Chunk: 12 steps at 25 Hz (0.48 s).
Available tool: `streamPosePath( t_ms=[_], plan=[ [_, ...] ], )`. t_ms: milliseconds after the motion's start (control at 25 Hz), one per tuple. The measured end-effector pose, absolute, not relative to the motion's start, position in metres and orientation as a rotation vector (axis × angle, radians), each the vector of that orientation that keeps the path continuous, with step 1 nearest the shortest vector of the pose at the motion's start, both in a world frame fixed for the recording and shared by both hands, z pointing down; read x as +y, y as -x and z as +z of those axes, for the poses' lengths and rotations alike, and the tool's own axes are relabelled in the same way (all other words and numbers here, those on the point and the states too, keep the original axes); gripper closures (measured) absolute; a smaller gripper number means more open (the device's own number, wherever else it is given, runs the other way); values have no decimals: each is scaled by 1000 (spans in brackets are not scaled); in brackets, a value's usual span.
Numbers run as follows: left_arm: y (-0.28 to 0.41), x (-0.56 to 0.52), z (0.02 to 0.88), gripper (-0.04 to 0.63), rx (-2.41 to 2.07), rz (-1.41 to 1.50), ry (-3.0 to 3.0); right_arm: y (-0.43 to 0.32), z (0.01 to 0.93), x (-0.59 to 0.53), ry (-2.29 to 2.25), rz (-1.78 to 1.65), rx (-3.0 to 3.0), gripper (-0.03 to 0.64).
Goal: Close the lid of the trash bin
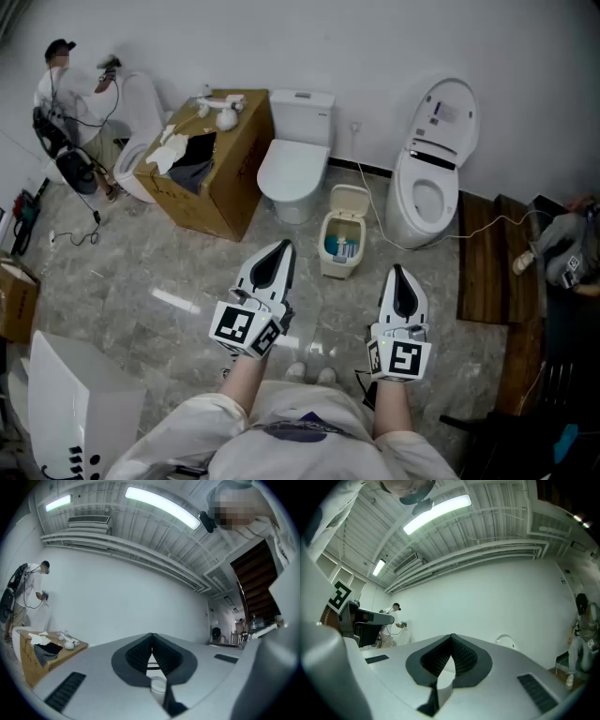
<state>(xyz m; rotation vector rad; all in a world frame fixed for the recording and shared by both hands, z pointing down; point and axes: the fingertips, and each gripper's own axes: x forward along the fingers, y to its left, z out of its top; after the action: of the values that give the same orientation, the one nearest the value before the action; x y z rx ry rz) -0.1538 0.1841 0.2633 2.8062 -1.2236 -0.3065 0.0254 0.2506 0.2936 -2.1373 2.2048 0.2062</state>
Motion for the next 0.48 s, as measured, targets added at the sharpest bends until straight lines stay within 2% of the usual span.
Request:
streamPosePath(
  t_ms=[400, 440, 480],
  plan=[
    [152, 190, 264, 598, -1206, -306, -2833, -33, 296, 255, 2040, 87, 2152, 603],
    [152, 191, 262, 595, -1202, -312, -2847, -35, 296, 256, 1989, 35, 2154, 504],
    [152, 192, 260, 545, -1200, -322, -2854, -37, 297, 255, 1951, -8, 2155, 324]
  ],
)
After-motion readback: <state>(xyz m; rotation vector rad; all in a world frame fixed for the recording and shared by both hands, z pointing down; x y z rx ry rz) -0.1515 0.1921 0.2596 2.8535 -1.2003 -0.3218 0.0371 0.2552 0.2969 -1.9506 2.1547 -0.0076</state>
